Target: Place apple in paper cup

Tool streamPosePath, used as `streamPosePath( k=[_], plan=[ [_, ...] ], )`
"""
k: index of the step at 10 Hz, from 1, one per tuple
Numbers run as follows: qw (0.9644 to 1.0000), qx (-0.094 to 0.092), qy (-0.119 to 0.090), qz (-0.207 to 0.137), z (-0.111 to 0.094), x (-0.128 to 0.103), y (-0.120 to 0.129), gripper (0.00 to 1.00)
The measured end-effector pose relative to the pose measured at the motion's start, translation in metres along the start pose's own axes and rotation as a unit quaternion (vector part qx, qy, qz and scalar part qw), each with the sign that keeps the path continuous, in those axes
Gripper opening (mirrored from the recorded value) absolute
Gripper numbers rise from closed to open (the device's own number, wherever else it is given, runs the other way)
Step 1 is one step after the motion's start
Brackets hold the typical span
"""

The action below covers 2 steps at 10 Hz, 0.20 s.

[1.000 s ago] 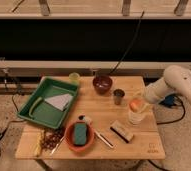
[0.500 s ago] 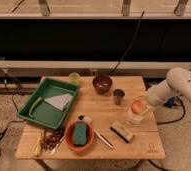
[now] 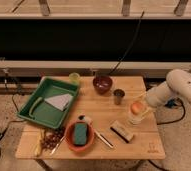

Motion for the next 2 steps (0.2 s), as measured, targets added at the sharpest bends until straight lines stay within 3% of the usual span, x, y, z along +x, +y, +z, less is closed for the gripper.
streamPosePath(
  k=[2],
  plan=[
    [1.0, 0.001, -0.001, 0.001, -0.001, 0.0012, 0.0011, 0.68]
  ],
)
